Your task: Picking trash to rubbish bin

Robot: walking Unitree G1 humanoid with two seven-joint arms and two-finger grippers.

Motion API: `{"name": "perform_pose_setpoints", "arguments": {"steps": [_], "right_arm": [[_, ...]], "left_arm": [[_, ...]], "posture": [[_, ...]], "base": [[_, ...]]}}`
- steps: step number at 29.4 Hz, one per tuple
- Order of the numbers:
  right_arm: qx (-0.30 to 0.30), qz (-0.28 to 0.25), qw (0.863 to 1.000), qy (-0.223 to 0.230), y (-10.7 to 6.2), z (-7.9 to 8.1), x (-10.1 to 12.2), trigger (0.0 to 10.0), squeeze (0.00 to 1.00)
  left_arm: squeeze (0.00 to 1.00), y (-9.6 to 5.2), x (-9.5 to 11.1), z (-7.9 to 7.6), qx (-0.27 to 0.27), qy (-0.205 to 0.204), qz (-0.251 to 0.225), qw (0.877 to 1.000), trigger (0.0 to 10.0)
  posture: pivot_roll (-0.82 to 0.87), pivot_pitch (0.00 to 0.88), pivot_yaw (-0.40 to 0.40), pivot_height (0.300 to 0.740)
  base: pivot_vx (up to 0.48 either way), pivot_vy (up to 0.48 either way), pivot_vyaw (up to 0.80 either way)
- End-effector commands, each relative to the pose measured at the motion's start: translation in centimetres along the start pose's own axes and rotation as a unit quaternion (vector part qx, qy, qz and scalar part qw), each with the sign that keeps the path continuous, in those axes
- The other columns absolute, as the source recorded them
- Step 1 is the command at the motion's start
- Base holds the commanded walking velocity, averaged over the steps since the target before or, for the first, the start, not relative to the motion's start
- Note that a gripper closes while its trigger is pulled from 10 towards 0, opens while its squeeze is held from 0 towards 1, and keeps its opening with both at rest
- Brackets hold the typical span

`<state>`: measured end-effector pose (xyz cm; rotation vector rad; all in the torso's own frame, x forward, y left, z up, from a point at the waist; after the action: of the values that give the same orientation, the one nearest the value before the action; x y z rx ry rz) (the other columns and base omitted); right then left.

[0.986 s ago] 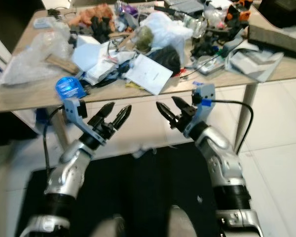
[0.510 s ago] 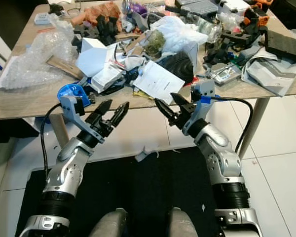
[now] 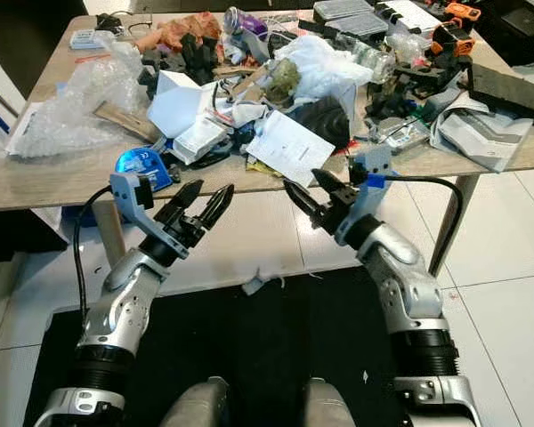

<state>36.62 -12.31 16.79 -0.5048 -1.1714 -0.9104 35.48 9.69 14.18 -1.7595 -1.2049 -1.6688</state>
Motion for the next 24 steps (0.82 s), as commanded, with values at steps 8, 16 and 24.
{"name": "perform_pose_setpoints", "arguments": {"steps": [8, 16, 24], "right_arm": [[-0.015, 0.0, 1.0, -0.002, -0.49, -0.94, 0.3, 10.0, 0.0], [-0.017, 0.0, 1.0, -0.003, -0.48, -1.09, 0.28, 10.0, 0.0], [-0.028, -0.003, 1.0, -0.01, -0.61, -1.69, 0.7, 10.0, 0.0]], "left_arm": [[0.0, -0.32, -0.7, -0.1, -0.001, 0.008, 0.014, 1.0, 10.0], [0.0, -0.3, -0.59, -0.16, -0.002, 0.009, 0.012, 1.0, 10.0], [0.0, -0.29, -0.63, -0.21, -0.003, 0.008, 0.011, 1.0, 10.0]], "posture": [[-0.03, 0.123, -0.002, 0.74], [-0.03, 0.122, -0.001, 0.74], [-0.03, 0.12, -0.003, 0.74]], "base": [[0.246, 0.0, 0.0], [0.382, 0.0, 0.0], [0.382, 0.0, 0.0]]}}
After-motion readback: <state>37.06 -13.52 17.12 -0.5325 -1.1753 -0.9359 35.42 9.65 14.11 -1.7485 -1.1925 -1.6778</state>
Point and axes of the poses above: a point about 5 cm out from each wrist's last joint towards the gripper, its own y axis pointing out of the wrist towards the gripper, its own x axis along the axis of the wrist's last joint, z = x × y, the point moved 6 cm from there along y, pointing out of the wrist towards the gripper, and after that the axes turned 10 degrees about y, right-handed, at the moved point
